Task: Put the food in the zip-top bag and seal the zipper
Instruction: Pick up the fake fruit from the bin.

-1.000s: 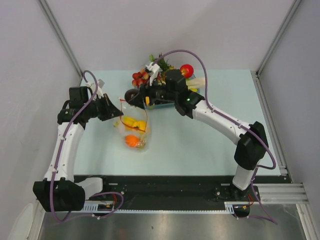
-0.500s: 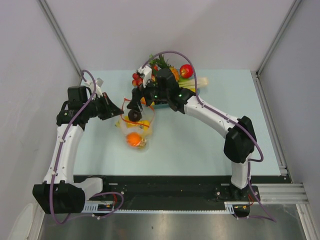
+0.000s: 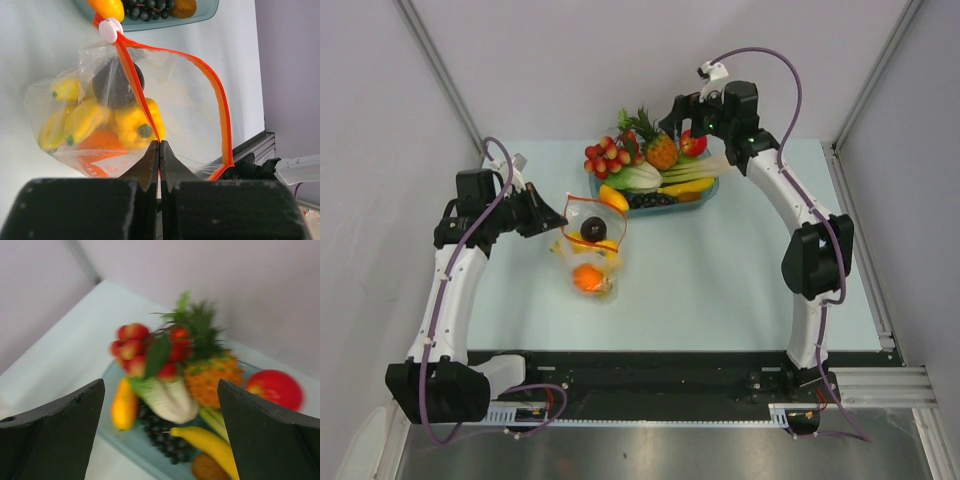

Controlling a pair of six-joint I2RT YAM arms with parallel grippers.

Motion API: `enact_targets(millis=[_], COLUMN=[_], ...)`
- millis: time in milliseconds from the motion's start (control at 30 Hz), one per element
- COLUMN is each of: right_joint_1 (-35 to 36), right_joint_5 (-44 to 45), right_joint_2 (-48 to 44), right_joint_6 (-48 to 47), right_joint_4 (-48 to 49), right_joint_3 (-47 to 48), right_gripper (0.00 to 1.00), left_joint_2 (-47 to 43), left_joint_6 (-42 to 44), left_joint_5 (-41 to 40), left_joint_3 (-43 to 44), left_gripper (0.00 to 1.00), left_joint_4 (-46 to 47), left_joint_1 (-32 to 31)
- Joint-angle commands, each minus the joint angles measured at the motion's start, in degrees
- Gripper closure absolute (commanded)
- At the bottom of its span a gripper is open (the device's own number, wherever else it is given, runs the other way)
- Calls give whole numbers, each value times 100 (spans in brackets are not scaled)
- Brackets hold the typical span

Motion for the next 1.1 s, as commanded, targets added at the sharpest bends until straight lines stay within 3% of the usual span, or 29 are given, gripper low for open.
enact_targets(millis=[0,333,1067], right_joint_1=[-301,-890,-1014], right_joint_5=[803,462,4], right_joint_2=[775,2113,3115], right_joint_6=[-350,-411,-95], right_joint_4=[-87,-18,132], right_joint_3=[684,1933,2145], right_gripper=[0,0,0], left_joint_2=[14,67,304], left_joint_6=[21,21,56], left_joint_5=[71,-8,-140], left_joint_3=[287,261,349], left_gripper=[100,100,100], left_joint_4=[190,190,111], left_joint_1=[-26,-18,-18])
